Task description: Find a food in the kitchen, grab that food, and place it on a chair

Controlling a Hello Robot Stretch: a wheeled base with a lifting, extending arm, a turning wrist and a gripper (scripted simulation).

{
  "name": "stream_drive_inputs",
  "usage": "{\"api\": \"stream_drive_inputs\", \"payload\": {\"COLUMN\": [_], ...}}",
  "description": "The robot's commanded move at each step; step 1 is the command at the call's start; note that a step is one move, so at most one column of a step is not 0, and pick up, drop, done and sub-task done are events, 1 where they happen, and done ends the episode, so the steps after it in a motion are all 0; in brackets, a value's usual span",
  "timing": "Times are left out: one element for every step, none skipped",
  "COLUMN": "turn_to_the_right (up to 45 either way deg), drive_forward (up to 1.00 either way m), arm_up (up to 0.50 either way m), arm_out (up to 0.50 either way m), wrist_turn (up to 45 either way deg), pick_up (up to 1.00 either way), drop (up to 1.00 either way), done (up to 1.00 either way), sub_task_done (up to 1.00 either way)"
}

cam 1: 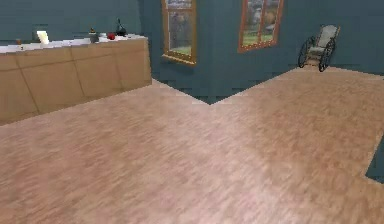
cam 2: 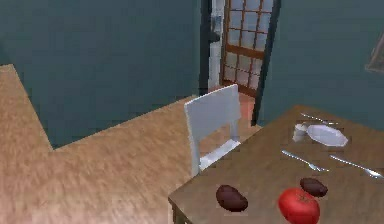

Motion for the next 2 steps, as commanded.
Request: {"api": "stream_drive_inputs", "payload": {"turn_to_the_right": [-39.0,0.0], "drive_forward": [0.0,0.1], "arm_up": [0.0,0.0], "arm_out": [0.0,0.0], "wrist_turn": [0.0,0.0], "pick_up": [0.0,0.0], "drop": [0.0,0.0], "done": [0.0,0.0], "sub_task_done": [0.0,0.0]}}
